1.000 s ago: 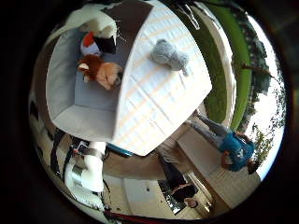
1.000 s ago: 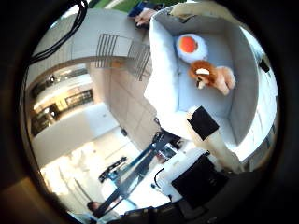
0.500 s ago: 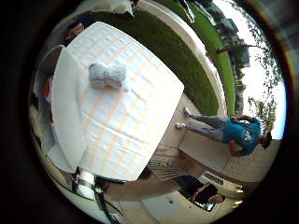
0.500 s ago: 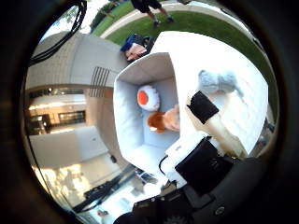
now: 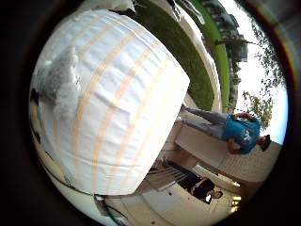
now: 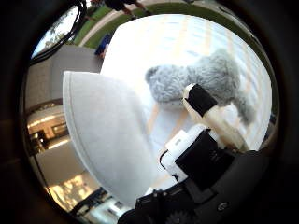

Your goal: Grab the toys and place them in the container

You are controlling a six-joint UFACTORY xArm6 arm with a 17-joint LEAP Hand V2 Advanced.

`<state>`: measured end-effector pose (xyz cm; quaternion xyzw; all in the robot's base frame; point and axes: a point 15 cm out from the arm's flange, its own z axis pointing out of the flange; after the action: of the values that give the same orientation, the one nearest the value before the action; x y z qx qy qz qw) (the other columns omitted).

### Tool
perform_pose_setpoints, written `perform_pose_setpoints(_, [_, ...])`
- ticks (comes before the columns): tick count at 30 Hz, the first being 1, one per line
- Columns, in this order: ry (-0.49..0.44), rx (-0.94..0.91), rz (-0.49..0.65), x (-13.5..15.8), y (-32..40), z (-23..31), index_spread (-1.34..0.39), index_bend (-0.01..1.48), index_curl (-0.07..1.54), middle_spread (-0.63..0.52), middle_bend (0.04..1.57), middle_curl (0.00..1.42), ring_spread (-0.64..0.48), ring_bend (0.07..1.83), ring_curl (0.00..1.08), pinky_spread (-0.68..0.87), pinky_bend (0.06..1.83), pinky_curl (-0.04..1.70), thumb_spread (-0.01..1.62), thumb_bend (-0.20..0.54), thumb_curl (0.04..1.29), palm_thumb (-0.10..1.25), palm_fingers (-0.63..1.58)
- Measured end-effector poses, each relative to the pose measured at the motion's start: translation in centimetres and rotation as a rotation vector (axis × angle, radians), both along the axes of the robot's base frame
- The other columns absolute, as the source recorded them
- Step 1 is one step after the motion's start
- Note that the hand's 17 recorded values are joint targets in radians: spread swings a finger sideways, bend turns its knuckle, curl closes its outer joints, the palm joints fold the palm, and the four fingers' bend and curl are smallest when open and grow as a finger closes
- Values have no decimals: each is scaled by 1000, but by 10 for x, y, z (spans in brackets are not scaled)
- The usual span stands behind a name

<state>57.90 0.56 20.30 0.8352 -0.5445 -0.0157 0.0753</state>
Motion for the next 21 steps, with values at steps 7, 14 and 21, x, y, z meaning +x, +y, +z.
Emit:
perform_pose_setpoints(7, [110, -72, 30, -20, -8, -26, -70, 185, 257, -34, 253, 398, 261, 504, 334, 409, 414, 275, 1105, -33, 439, 667, 422])
perform_pose_setpoints(14, [216, -83, 31, -44, -8, -37, -233, 128, 235, -121, 578, 540, 155, 838, 430, 428, 606, 300, 1113, -20, 431, 693, 1110])
perform_pose_setpoints(21, [183, -68, 15, -43, -13, -14, -452, 211, 181, -208, 848, 774, 24, 1211, 642, 402, 1010, 522, 1108, 23, 484, 901, 1092])
